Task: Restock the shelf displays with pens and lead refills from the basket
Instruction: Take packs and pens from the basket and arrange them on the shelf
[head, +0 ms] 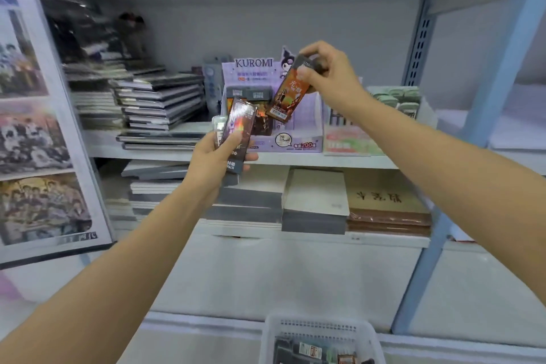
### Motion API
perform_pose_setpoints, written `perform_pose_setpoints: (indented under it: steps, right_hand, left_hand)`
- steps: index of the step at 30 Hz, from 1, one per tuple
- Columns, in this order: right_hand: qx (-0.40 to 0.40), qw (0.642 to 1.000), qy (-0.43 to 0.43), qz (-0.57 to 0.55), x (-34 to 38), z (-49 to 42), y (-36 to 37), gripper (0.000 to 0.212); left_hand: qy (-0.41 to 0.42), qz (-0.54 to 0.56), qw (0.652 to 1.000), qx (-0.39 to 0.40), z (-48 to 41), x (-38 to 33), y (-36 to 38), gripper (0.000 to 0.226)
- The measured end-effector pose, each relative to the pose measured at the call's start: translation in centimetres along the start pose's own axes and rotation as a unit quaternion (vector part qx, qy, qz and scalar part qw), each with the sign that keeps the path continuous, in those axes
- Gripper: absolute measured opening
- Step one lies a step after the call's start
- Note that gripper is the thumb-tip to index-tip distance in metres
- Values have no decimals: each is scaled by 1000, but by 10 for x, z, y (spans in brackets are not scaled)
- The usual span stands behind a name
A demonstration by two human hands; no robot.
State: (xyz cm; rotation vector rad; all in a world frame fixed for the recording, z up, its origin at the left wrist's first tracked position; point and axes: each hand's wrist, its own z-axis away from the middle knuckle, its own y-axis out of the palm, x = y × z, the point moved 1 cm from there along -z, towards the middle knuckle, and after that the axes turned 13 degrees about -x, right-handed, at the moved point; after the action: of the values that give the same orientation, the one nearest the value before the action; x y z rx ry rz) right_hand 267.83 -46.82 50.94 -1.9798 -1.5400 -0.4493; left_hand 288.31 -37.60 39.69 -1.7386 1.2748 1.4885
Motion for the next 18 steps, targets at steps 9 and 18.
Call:
perform_pose_setpoints:
  steps: [9, 18]
  right_hand:
    - [26, 984, -31, 172, -30, -24, 15, 17]
    - [30, 976, -25, 214, -43, -34, 11, 18]
  left_hand:
    - [-13, -6, 1000, -11, -21, -2, -5, 21]
    - [-12, 4, 1000, 4, -29, 5, 2, 29]
